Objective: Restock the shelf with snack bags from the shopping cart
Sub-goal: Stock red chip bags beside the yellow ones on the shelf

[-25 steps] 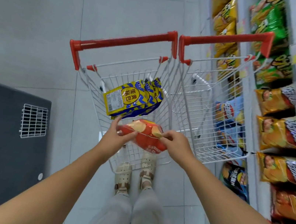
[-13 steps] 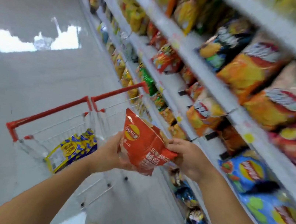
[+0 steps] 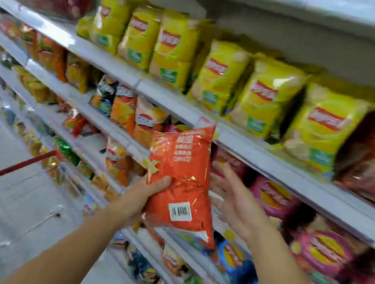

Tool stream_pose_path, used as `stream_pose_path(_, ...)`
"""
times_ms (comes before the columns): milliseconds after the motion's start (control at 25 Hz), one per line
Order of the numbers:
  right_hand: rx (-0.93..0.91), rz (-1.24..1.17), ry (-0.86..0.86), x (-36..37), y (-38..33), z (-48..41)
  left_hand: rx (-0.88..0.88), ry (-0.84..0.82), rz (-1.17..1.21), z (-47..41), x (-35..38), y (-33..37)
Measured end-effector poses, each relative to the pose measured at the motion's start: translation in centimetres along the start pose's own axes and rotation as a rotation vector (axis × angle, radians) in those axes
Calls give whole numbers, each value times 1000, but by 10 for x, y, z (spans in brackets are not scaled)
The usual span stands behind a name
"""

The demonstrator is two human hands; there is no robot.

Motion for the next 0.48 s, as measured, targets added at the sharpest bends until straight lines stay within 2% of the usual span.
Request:
stream_pose_path(120, 27, 59, -27, -27, -3, 46, -30, -48, 71, -27, 81, -5)
stream_pose_path(240, -156, 30, -16, -50, -40, 91, 18, -118, -79, -49, 143, 19)
stream_pose_path(320, -325, 128, 99, -66, -80, 117, 117, -144, -213, -58, 170, 49)
stream_pose_path(400, -447, 215, 214, -75, -110, 142, 211, -83, -318, -58, 189, 76)
stream_pose_path(480, -536, 399, 395, -74, -131, 166, 286, -125, -306, -53, 216, 94)
Point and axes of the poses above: each hand's wrist, its own z-axis away from the middle knuckle, its own x-axis out of the palm, y = z × x, the point moved 9 cm from there along -z, towards the middle knuckle, and after that the axes turned 12 degrees about -y, right-handed, at the moved point
